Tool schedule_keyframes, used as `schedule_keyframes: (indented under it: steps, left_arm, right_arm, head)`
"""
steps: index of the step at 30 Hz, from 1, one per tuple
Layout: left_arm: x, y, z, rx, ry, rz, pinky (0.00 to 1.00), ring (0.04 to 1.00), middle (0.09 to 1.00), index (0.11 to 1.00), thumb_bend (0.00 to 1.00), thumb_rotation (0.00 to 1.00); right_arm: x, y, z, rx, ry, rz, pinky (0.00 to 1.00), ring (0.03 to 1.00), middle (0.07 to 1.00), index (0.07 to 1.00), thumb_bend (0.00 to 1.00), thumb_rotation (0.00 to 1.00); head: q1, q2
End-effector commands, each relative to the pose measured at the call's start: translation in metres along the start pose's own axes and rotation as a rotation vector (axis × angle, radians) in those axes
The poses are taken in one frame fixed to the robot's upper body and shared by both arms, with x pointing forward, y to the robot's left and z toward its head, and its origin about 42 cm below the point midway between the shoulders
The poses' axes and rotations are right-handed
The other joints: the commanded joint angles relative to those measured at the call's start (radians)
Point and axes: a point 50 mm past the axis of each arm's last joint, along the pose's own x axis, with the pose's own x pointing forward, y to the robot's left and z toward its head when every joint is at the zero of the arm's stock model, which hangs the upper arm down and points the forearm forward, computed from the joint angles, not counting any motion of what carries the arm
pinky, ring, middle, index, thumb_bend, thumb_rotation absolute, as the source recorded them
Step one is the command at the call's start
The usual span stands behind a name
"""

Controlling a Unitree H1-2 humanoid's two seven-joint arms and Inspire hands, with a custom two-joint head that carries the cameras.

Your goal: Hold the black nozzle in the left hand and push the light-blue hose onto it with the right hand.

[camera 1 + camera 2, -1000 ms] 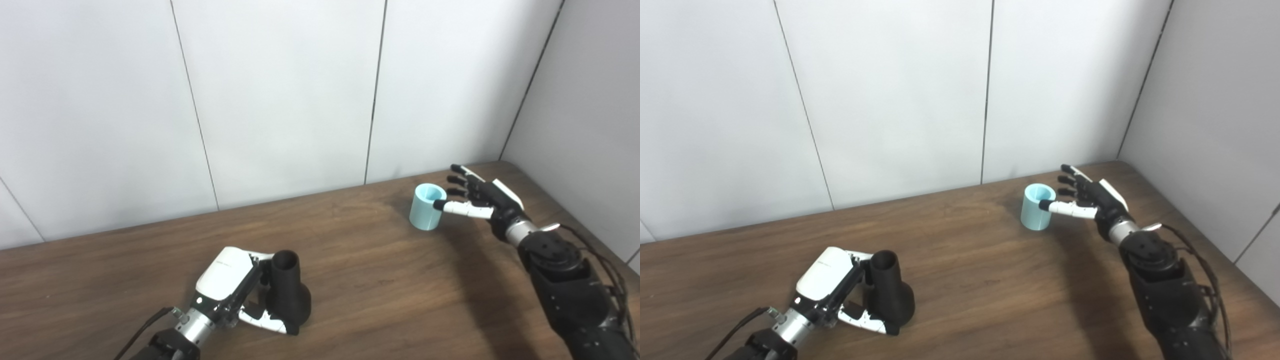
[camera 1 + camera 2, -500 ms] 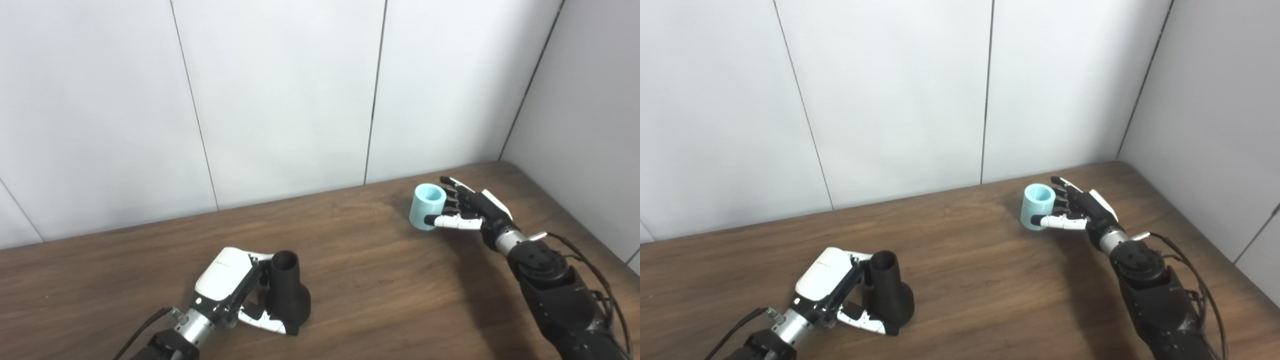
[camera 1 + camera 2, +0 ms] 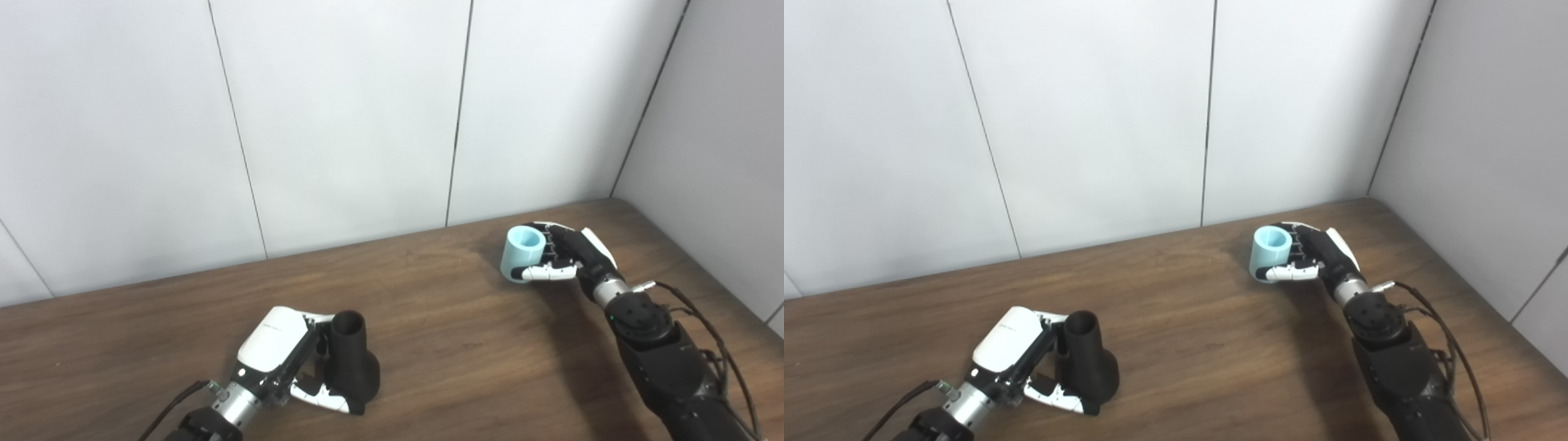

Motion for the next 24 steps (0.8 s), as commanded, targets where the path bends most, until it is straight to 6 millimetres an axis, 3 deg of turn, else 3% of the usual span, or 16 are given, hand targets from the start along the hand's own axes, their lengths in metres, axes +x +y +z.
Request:
schedule_keyframes:
  steps: [1, 11, 16, 17, 18, 19, 24]
  left_arm:
    - [-0.072, -0.071, 0.000, -0.057, 0.122, -0.223, 0.28, 0.380, 0.402, 0.500, 0.52, 0.00]
    - [-0.072, -0.070, 0.001, -0.063, 0.121, -0.227, 0.30, 0.393, 0.405, 0.501, 0.52, 0.00]
    - [-0.073, -0.069, 0.000, -0.067, 0.124, -0.233, 0.30, 0.393, 0.404, 0.501, 0.52, 0.00]
    - [-0.073, -0.069, 0.000, -0.068, 0.125, -0.232, 0.30, 0.389, 0.402, 0.500, 0.52, 0.00]
    - [-0.072, -0.069, 0.000, -0.069, 0.125, -0.231, 0.29, 0.386, 0.403, 0.500, 0.52, 0.00]
    - [-0.072, -0.069, 0.000, -0.068, 0.125, -0.231, 0.29, 0.385, 0.403, 0.500, 0.52, 0.00]
    - [-0.072, -0.069, 0.000, -0.066, 0.125, -0.232, 0.30, 0.390, 0.405, 0.500, 0.52, 0.00]
  right_arm:
    - [0.011, 0.000, 0.015, -0.016, -0.049, 0.000, 0.65, 0.690, 0.711, 0.702, 0.79, 0.06]
    - [0.007, 0.010, 0.016, -0.017, -0.061, 0.002, 0.62, 0.653, 0.667, 0.686, 0.81, 0.07]
    - [0.008, 0.009, 0.012, -0.071, -0.077, -0.038, 0.56, 0.587, 0.594, 0.641, 0.78, 0.03]
    - [0.008, 0.009, 0.012, -0.089, -0.081, -0.052, 0.54, 0.574, 0.583, 0.625, 0.77, 0.02]
    - [0.008, 0.009, 0.012, -0.100, -0.083, -0.061, 0.50, 0.539, 0.514, 0.554, 0.63, 0.01]
    - [0.007, 0.010, 0.013, -0.109, -0.084, -0.070, 0.47, 0.520, 0.487, 0.523, 0.57, 0.00]
    - [0.006, 0.011, 0.012, -0.134, -0.094, -0.088, 0.44, 0.483, 0.492, 0.484, 0.53, 0.00]
  head:
    - [-0.001, 0.000]
    - [0.004, 0.013]
    - [0.005, 0.019]
    - [0.005, 0.021]
    - [0.005, 0.021]
    - [0.005, 0.022]
    - [0.008, 0.023]
